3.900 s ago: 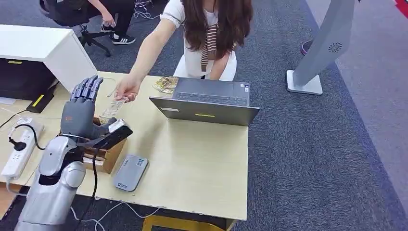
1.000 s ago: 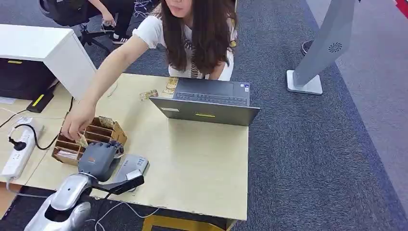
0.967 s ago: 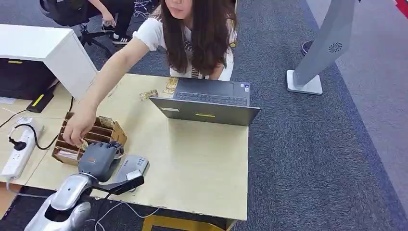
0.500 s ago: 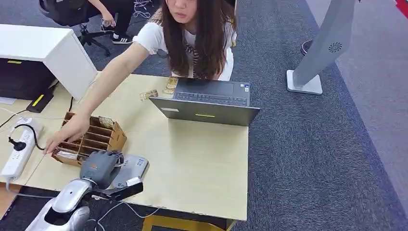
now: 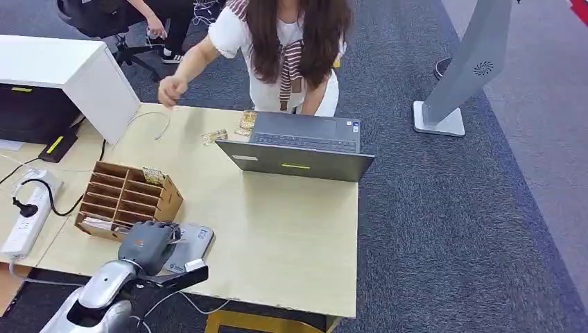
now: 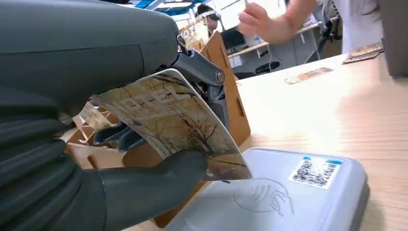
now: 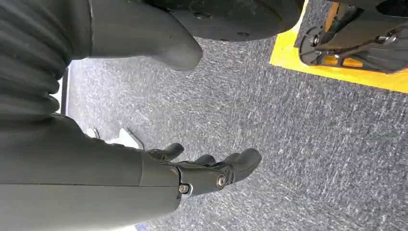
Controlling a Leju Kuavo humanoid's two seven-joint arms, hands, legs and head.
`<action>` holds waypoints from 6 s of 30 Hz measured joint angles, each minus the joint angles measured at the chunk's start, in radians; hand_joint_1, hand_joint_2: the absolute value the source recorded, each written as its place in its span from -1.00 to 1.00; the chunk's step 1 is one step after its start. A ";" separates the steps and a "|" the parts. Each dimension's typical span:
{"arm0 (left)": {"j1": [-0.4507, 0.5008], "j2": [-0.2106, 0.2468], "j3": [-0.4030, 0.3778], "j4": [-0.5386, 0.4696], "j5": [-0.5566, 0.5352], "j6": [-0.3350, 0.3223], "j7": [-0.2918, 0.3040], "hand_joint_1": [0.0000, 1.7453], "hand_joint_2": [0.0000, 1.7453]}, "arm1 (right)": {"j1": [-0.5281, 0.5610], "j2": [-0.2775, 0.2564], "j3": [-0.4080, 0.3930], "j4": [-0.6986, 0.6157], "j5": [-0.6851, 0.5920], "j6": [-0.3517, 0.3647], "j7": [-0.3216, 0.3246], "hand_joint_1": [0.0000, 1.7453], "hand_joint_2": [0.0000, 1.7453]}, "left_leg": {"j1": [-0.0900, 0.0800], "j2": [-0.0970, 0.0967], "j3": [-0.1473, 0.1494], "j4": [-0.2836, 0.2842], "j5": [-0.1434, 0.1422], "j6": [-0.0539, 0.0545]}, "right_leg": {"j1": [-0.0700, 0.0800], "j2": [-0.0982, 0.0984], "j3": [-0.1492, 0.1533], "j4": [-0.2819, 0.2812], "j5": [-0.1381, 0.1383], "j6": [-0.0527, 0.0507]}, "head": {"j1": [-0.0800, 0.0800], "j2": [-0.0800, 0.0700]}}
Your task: Pass the card to the sensor for recognition and then transmit it.
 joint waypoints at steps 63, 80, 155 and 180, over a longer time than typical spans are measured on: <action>-0.355 -0.109 -0.082 0.111 -0.154 0.349 0.046 1.00 1.00 | -0.003 0.006 -0.031 0.000 0.054 0.015 -0.018 -1.00 1.00 | 0.000 -0.002 0.002 0.001 0.001 0.001 | 0.000 -0.002 0.003 0.000 0.001 0.000 | 0.000 0.000; -0.768 -0.087 -0.049 0.529 -0.230 0.270 0.045 1.00 1.00 | -0.013 -0.005 -0.032 0.000 0.074 0.045 -0.019 -1.00 1.00 | 0.000 -0.002 0.000 0.001 0.003 0.000 | 0.000 -0.001 0.001 0.000 0.003 0.001 | 0.000 0.000; 0.194 0.113 0.223 -0.282 0.071 -0.011 0.085 -1.00 1.00 | 0.004 -0.005 -0.183 0.000 0.053 -0.006 -0.016 -1.00 1.00 | 0.001 0.000 -0.001 0.000 0.000 0.000 | 0.000 0.000 -0.001 0.000 0.000 0.000 | 0.000 0.000; 0.206 0.121 0.311 -0.253 0.095 -0.052 0.121 -1.00 1.00 | 0.003 0.000 -0.190 -0.002 0.087 0.003 -0.017 -1.00 1.00 | 0.001 0.000 -0.001 0.000 0.000 0.000 | 0.000 0.000 0.000 0.000 0.000 0.000 | 0.000 0.000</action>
